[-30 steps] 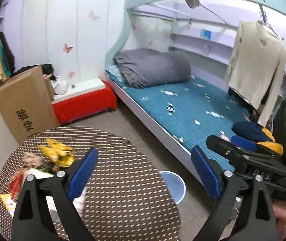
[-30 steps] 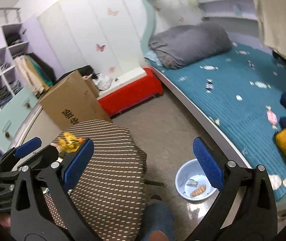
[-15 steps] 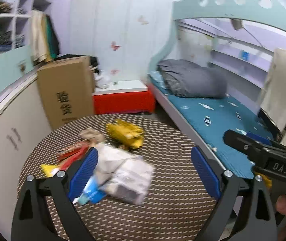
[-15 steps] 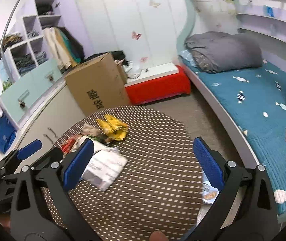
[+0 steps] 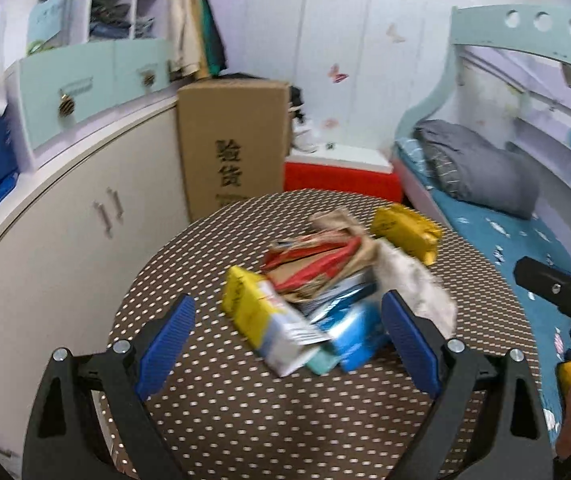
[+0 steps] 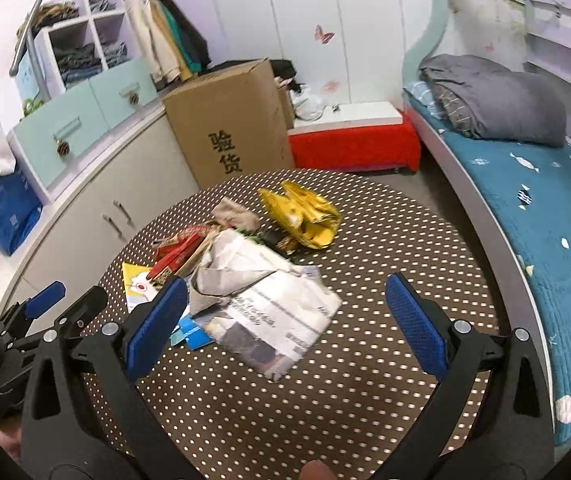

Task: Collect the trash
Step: 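Move both tools back over the trash on the table, then grasp the white paper bag with the right tool while the left grasps the yellow-white box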

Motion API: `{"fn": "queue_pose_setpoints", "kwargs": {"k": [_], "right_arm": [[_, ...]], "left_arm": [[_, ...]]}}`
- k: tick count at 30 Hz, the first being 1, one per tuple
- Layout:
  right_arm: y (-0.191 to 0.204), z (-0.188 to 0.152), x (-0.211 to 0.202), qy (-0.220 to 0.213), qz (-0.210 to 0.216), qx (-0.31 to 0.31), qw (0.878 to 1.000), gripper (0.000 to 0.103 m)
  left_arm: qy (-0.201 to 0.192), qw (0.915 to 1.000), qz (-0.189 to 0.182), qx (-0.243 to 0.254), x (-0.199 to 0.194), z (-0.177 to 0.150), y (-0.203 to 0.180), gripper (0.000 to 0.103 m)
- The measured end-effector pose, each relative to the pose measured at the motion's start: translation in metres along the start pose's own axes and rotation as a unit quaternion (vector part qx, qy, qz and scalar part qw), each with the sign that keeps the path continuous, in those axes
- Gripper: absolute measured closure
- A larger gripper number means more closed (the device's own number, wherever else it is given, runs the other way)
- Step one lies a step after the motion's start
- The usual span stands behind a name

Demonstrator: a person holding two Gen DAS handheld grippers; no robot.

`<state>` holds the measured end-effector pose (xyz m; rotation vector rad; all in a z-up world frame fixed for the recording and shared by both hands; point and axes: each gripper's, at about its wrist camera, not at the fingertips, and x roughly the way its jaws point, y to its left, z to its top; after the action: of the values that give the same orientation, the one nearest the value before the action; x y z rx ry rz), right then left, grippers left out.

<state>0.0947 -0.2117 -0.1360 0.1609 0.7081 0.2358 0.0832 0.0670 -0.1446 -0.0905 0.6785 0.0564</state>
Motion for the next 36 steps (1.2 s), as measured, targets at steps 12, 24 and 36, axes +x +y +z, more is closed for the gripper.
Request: {"fn": "queue_pose_setpoints", "kwargs": {"k": [12, 24, 36], "right_arm": [[0.033, -0.011, 0.066, 0.051, 0.020, 0.002, 0.999, 0.006], [0.054, -0.020, 0.117, 0.064, -0.019, -0.010, 0.998, 0.043], [0.008, -0.023, 0.071, 0.048, 0.035, 0.019, 0.998, 0.067]], "left_arm": [[0.048, 0.9980, 0.035, -0.020, 0.050, -0.011, 0.018, 0.011], [0.088, 0.9955, -0.010, -0.032, 0.091, -0.016, 0.023, 0.032], [0.086, 0.9950, -0.040, -0.030, 0.079, -0.023, 0.028, 0.073]]}}
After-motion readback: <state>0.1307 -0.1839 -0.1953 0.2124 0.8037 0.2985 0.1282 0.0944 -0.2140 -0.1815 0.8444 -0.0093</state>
